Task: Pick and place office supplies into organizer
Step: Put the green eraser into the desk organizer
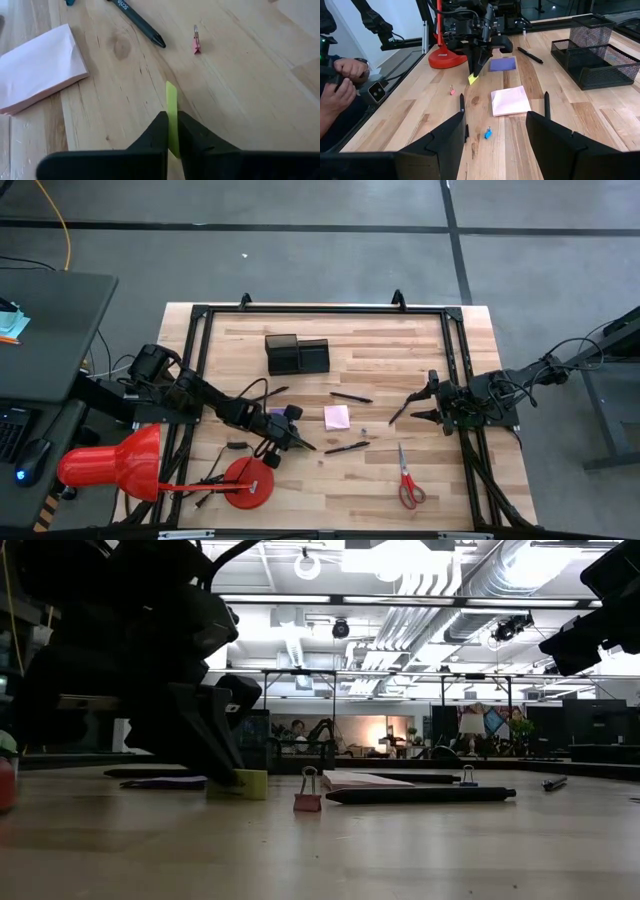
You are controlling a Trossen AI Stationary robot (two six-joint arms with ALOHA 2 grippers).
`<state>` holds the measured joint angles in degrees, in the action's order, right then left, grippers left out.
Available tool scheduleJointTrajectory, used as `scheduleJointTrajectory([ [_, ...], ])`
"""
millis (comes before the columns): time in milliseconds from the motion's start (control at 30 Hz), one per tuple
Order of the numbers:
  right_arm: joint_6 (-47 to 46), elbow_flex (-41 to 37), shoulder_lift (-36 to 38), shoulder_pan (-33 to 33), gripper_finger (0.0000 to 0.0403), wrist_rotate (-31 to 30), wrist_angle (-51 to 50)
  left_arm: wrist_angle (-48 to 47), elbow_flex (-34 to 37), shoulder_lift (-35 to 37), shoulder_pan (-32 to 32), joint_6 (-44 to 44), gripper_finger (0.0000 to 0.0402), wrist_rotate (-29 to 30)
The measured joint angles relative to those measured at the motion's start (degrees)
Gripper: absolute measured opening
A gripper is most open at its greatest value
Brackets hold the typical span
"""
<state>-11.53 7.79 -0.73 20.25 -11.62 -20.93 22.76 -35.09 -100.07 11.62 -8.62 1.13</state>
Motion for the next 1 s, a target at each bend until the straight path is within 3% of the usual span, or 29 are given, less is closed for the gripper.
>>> scheduleJointTrajectory([
  [633,0.0,0.0,0.0,0.0,0.0206,0.0,0.0,1.9,0.0,2.1,-0.8,4.8,0.0015,7.2],
  [1000,0.0,0.0,0.0,0.0,0.0206,0.0,-0.3,-6.1,0.0,8.3,-5.3,11.5,0.0016,7.8],
])
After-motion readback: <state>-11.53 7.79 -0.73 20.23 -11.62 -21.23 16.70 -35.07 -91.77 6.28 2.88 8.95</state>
